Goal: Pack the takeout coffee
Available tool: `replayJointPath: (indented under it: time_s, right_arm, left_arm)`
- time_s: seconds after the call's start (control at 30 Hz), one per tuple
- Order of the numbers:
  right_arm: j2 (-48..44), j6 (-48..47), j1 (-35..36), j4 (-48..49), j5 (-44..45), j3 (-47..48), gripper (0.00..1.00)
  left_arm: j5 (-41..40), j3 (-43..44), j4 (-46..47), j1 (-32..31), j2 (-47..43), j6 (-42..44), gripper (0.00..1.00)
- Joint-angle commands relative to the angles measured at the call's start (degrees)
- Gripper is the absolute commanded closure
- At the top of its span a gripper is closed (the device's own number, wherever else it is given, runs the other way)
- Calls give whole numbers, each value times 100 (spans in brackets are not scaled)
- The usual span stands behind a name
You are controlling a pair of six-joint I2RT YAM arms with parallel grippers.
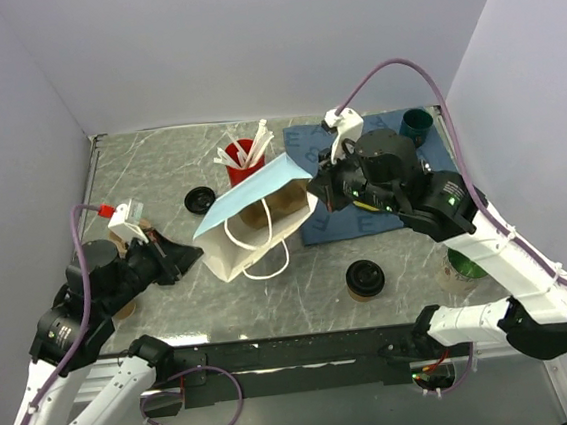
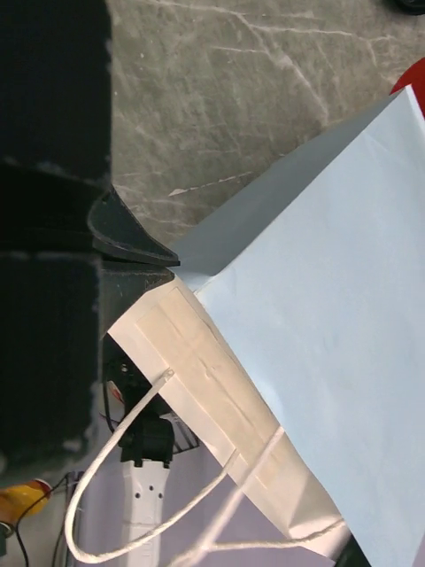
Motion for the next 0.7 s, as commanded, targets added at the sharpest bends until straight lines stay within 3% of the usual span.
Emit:
replayJointPath:
  time_s: [0.0,0.1,0.17,0.23,0.27,0.33,0.4,0.53,0.6,0.67]
  right_arm:
    - [6,-125,1,533,236,-214,100]
    - [472,58,70,-475,391,837,100]
    - [236,-64,1,328,17,-306,100]
    - [471,67,18,-332,76,777,100]
    - [498,50,35,-396,181,820,100]
    - [271,24,18,180,25,-340,100]
    - [295,-29,9,290,-64,-629,100]
    - [621,-231,9,-510,243,1236,100]
    - [508,-135,9,-521,261,1234,100]
    - [149,223,1,-206,183,262,100]
  left_arm:
    - [-107,-297,559,2,-55,-441,99]
    - [-201,-87,588,2,68,-529,99]
    - [86,-621,894,2,-124,-652,99]
    - [-25,-126,670,2,-38,-740,99]
    - [-157,-70,545,2,41,-740,99]
    - [-71,-776,570,2,-63,-626,99]
    - [-52,-958,772,2,-178,-679,99]
    - [-456,969,378,2,374,-565,99]
    - [-527,1300,106,2,577,-451,99]
    - [-606,987,87,2,403,-433,99]
